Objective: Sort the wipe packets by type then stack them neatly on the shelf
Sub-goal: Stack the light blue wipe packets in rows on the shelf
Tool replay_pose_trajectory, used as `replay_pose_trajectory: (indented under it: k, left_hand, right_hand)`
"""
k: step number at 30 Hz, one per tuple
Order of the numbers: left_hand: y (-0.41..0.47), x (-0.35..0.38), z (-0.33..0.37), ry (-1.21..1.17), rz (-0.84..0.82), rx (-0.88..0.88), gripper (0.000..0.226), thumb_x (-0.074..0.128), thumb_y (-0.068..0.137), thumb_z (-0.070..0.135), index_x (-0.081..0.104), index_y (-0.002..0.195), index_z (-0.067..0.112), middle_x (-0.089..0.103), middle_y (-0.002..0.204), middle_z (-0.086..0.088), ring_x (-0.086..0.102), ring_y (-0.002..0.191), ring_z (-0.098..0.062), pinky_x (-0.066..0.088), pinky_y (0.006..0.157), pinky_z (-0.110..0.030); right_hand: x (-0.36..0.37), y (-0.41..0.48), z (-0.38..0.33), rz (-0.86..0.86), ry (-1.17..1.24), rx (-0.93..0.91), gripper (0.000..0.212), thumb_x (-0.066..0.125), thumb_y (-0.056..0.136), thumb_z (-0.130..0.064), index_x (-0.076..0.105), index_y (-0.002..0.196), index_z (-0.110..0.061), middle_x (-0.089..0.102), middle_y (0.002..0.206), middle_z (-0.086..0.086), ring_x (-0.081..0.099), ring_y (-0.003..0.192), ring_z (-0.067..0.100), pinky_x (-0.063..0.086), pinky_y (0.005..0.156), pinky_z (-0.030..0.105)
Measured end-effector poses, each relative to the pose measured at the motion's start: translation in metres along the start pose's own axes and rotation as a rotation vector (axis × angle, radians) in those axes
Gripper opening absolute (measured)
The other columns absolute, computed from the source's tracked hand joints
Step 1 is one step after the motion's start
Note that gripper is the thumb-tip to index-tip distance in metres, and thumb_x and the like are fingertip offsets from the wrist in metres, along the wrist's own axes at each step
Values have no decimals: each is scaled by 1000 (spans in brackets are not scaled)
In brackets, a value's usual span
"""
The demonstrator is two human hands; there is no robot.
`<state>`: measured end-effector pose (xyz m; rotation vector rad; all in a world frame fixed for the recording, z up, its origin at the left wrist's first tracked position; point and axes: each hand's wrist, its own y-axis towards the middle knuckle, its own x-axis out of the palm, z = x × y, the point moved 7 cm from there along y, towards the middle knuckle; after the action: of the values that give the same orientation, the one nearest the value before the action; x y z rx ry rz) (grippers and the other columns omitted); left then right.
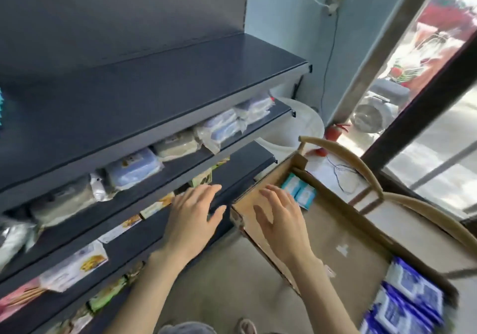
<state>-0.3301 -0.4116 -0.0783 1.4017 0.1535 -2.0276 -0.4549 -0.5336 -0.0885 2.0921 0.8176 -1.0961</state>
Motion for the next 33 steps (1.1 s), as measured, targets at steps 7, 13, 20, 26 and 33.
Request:
replay_pose_trajectory:
  k: [7, 13, 20, 26, 33]
  left_hand:
    - [-12, 118, 76, -94, -309, 57, 41, 50, 94, 39, 53, 130, 21, 56, 128, 6, 49, 121, -17, 32, 101, -33]
    - [26, 163, 104, -96, -423, 141, 43, 51, 95, 35, 48, 135, 21, 53, 131, 5, 45, 123, -15, 28, 105, -33]
    - [123, 217, 102, -123, -500, 168, 39, 52, 95, 31, 50, 132, 18, 54, 129, 3, 47, 120, -17, 28, 104, -34]
    - [212, 293, 80, -79, -671, 152, 39, 49, 96, 29, 47, 134, 17, 53, 131, 0, 47, 119, -18, 30, 104, -37]
    - [273, 399, 63, -96, -872, 74, 40, 46, 98, 27, 43, 136, 18, 51, 131, -1, 47, 118, -17, 32, 102, -34]
  right_hand:
    - [-10, -63, 116, -52, -69, 257, 35, 67, 88, -25, 62, 121, -16, 61, 126, 6, 59, 111, 26, 50, 90, 37]
    - [-8, -59, 172, -75, -32, 396, 36, 62, 91, -23, 58, 126, -15, 56, 132, 6, 53, 119, 25, 43, 97, 36]
    - [13, 11, 231, -45, -3, 503, 35, 63, 90, -19, 59, 125, -13, 58, 129, 6, 54, 116, 24, 45, 96, 35]
    - [56, 84, 297, -135, 36, 657, 35, 55, 94, -23, 55, 128, -13, 55, 132, 5, 50, 118, 22, 43, 98, 34]
    - [114, 130, 377, -205, 93, 866, 36, 50, 97, -24, 52, 130, -12, 54, 130, 6, 49, 116, 21, 42, 96, 32]
